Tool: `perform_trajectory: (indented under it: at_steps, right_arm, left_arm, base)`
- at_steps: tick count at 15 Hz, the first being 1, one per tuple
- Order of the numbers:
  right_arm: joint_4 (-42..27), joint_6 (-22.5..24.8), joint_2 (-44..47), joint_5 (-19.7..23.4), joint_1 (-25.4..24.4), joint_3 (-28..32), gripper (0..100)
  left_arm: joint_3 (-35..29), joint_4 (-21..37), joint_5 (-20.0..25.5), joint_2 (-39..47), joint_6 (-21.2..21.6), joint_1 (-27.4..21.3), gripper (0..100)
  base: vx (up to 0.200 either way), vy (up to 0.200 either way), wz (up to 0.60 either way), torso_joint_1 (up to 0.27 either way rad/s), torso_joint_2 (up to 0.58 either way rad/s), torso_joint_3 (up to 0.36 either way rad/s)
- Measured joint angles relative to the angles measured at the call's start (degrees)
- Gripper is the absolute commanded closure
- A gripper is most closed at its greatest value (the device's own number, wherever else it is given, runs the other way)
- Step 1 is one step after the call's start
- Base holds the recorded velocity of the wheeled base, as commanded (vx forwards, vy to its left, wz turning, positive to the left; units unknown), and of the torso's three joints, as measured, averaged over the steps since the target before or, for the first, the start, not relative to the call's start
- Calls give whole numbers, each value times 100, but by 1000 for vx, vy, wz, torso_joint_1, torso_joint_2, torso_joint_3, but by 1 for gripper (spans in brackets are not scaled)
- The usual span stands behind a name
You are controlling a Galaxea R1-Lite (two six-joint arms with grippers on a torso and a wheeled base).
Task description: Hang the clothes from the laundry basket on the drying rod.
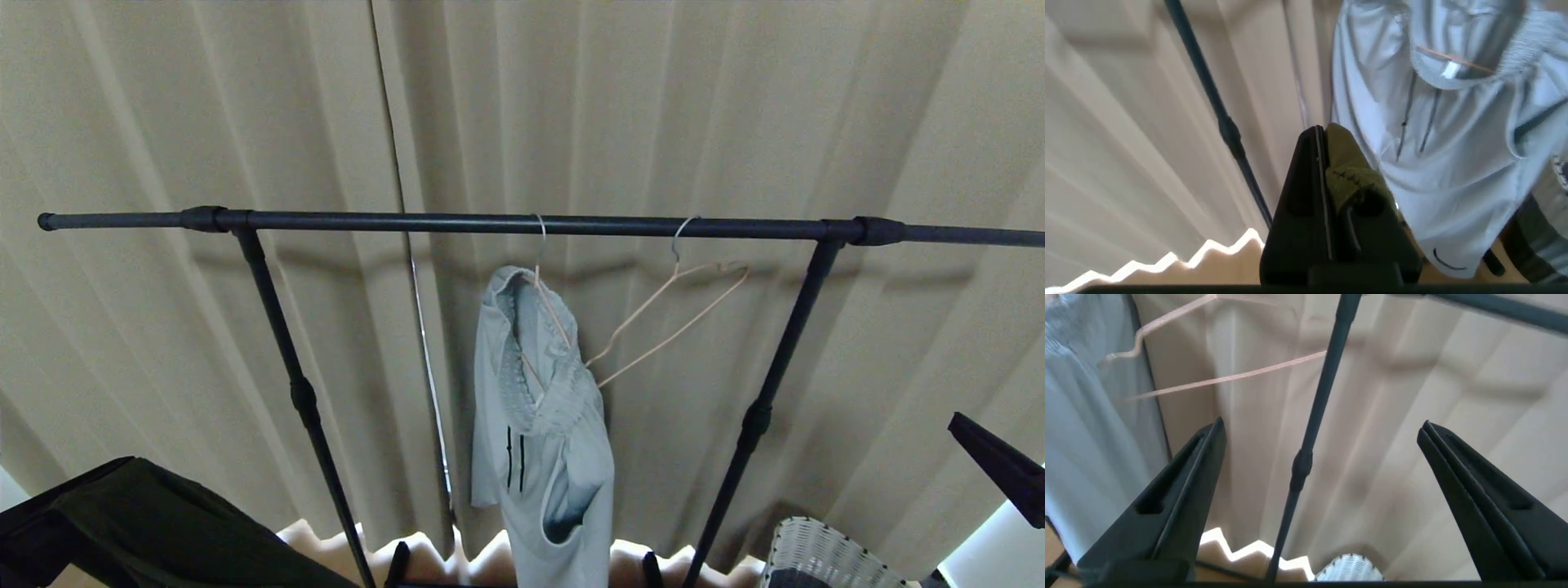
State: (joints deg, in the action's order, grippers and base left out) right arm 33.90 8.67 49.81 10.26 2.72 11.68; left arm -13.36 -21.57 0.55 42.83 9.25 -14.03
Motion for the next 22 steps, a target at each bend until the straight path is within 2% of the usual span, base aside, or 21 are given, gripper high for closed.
perform_trajectory:
  at_steps: [9, 15, 20, 22]
  right_arm:
    - [-16, 0, 16, 0, -18, -50, 0]
    - [4, 2, 115, 7, -22, -160, 0]
    - [-24, 6, 263, 115, -149, -612, 0]
    - [-18, 11, 501, 101, -156, -592, 0]
  left_arm:
    - [11, 15, -1, -11, -4, 9, 100]
    - [151, 0, -4, -52, 40, -5, 100]
    - [188, 4, -9, -187, 35, 11, 100]
    - [190, 2, -6, -226, 34, 12, 100]
  base:
    - [0, 200, 0, 2, 3, 1]
    - [0, 0, 0, 0, 0, 0]
    - [0, 0, 0, 0, 0, 0]
    - [0, 0, 0, 0, 0, 0]
